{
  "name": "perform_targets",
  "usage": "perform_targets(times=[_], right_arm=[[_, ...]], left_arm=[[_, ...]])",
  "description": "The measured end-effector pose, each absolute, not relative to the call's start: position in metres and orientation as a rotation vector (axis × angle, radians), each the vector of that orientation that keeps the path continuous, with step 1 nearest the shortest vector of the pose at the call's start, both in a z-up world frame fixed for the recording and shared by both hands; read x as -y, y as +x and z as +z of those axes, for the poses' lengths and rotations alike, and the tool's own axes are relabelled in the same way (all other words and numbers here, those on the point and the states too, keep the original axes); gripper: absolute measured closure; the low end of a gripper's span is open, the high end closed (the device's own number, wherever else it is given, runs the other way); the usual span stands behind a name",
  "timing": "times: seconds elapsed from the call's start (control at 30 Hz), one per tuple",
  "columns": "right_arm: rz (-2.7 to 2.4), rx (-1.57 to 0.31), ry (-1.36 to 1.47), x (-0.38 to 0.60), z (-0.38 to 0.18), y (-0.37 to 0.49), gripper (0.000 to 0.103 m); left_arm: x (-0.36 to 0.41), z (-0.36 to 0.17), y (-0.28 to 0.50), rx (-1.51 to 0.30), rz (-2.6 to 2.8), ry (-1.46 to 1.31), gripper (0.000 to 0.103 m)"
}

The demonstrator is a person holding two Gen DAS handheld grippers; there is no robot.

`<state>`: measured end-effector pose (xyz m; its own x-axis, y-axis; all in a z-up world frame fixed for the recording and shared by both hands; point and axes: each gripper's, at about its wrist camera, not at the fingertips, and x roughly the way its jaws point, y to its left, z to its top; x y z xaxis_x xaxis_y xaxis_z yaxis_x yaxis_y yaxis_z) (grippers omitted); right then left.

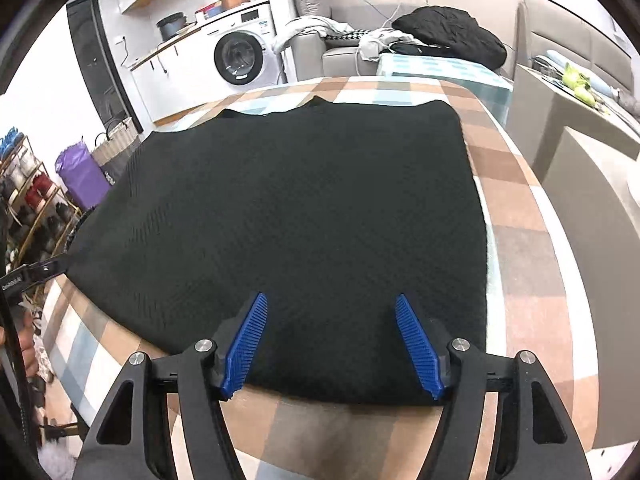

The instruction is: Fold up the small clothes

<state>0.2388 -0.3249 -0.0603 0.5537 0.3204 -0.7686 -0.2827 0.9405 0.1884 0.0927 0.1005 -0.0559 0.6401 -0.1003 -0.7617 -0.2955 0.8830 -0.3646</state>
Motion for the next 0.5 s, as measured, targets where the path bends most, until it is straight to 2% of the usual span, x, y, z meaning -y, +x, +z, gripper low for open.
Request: perform_targets(times=[0.07, 0.17, 0.33, 0.4, 0.47, 0.5], right_arm=[[0.356, -0.921, 0.069, 0.328, -0.057, 0.239, 0.034], [0.363, -0.918, 0.072, 0.323, -0.055, 0.241, 0.034], [0.407, -0.926, 0.055, 0.306, -0.058, 0.241, 0.034], [0.425, -0.924, 0.047, 0.299, -0.058, 0.240, 0.034], [0.430, -0.921, 0.035, 0.294, -0.058, 0.238, 0.034], [0.428, -0.919, 0.031, 0.292, -0.058, 0.237, 0.034]], left_arm=[[-0.116, -0.060, 0.083, -0.891, 0.146, -0.569, 0.020], [-0.131, -0.073, 0.075, -0.899, 0.142, -0.706, 0.026], [-0.136, -0.077, 0.082, -0.832, 0.213, -0.709, 0.033], [-0.134, -0.077, 0.094, -0.813, 0.254, -0.670, 0.039], [-0.130, -0.078, 0.109, -0.806, 0.306, -0.612, 0.056], [-0.127, -0.078, 0.119, -0.810, 0.322, -0.588, 0.070]])
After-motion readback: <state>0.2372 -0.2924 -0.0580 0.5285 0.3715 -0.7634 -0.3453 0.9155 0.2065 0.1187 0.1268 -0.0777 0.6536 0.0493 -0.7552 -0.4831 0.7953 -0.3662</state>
